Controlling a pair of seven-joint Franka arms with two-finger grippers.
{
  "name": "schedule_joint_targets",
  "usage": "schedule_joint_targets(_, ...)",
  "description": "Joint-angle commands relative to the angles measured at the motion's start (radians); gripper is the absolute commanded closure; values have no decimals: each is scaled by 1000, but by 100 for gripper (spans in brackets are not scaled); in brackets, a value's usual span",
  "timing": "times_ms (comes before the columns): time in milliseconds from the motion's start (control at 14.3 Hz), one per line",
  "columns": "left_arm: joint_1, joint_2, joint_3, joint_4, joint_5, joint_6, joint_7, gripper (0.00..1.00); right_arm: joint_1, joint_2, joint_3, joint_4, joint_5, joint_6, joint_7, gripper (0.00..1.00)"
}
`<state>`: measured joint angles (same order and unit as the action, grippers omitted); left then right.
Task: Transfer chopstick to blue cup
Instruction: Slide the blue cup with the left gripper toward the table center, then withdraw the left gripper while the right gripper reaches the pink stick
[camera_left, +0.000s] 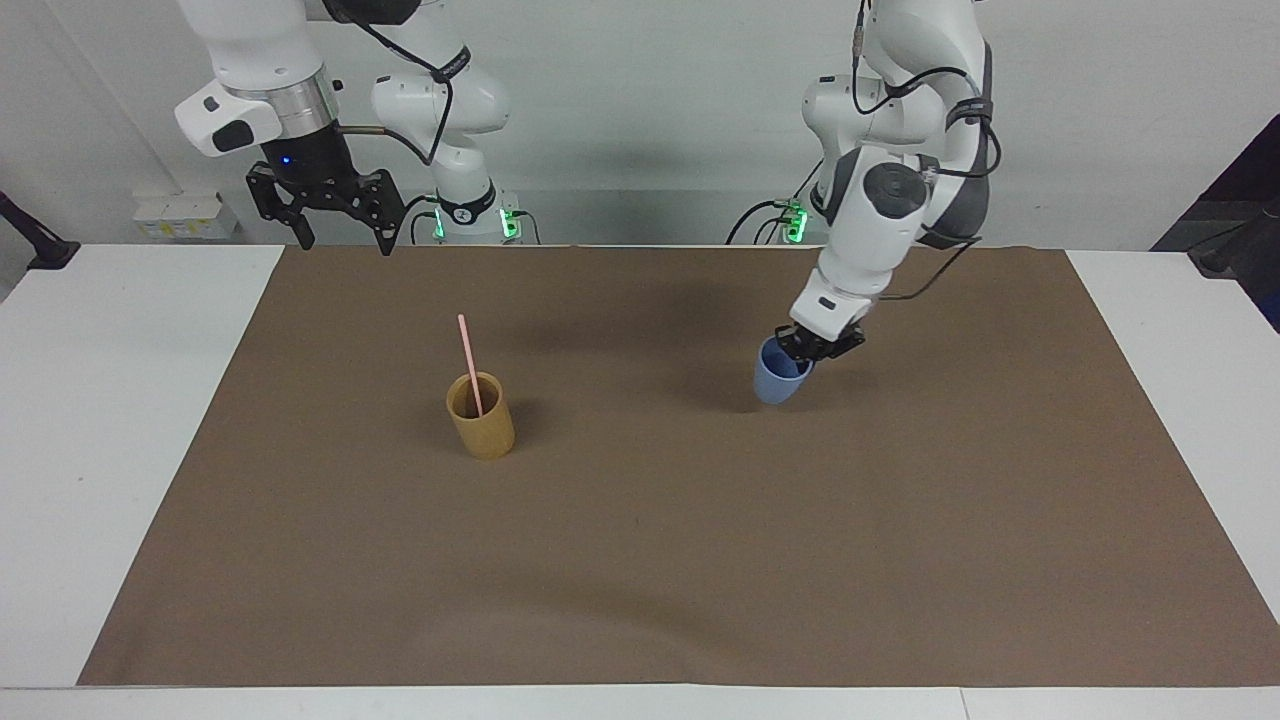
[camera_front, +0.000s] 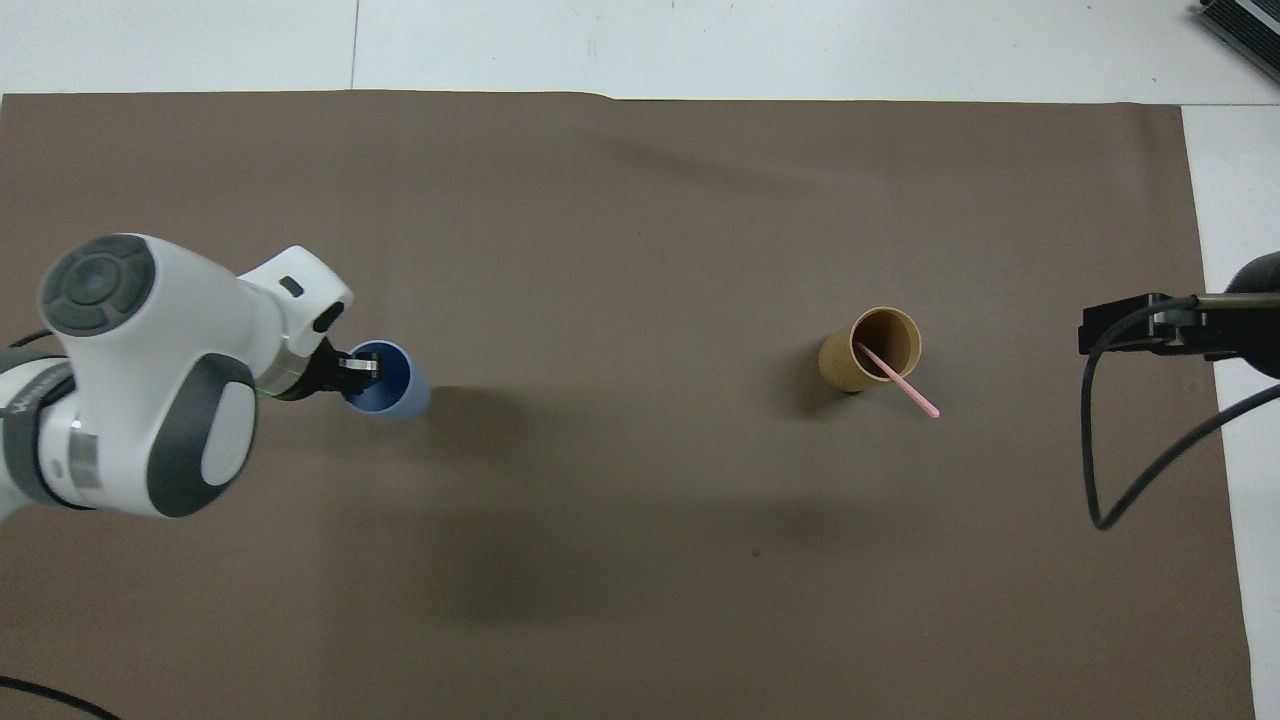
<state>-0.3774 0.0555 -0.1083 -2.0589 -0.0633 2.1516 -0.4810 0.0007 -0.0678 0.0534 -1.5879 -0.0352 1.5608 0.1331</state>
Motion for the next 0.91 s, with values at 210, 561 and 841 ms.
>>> schedule_joint_targets(210,-15,50,25,-35,-6,114,-8,100,-7,-21,8,-43,20,16,-23,0)
schedule_joint_targets(561,-14,67,25,-66,-6,172,-8,100,-2,-27,14,-81,20,47,-30,0)
schedule_joint_targets(841,-20,67,27,-53,-4,157,-18,0,24,-70,17,-196,20,143,-30,0)
